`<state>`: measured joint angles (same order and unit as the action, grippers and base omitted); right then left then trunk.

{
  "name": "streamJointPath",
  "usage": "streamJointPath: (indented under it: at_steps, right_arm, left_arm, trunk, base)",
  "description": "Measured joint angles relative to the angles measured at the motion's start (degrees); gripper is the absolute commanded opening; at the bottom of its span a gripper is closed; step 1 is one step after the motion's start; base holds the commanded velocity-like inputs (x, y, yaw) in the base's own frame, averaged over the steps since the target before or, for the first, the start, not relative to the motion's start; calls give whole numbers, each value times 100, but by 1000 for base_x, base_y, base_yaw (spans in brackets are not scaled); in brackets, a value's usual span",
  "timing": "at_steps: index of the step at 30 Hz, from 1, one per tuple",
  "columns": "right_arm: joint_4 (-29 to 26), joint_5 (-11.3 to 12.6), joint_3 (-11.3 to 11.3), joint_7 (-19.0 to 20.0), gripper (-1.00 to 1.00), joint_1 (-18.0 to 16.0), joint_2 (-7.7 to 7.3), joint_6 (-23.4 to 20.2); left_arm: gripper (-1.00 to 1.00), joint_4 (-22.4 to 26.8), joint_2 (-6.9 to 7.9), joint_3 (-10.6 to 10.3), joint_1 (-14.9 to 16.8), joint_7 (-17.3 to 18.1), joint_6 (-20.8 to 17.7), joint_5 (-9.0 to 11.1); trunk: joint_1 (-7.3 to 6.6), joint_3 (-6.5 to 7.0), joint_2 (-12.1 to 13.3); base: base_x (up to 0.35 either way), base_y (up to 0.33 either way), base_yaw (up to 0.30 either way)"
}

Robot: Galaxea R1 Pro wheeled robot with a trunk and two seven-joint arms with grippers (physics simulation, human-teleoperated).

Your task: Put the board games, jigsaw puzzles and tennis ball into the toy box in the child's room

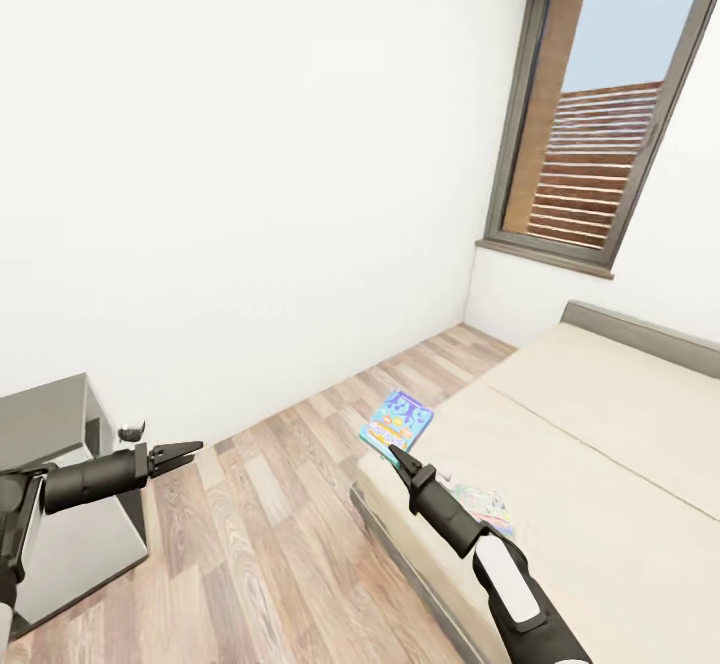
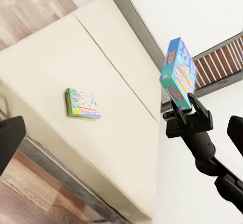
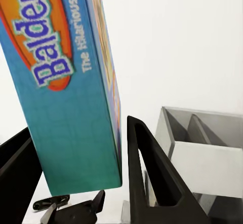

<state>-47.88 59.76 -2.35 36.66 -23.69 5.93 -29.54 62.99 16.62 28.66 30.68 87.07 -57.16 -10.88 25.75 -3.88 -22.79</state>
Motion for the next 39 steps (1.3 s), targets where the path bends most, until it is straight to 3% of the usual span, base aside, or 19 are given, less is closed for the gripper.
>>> streamJointPath:
  at_steps: [39]
  right_arm:
    - [9,-6,0,0,-100,0,0,0]
  left_arm:
    - [100,0,-16,0,0,-5,28,-2]
  trunk:
    - [0,0,0]
  base:
    - [0,0,287]
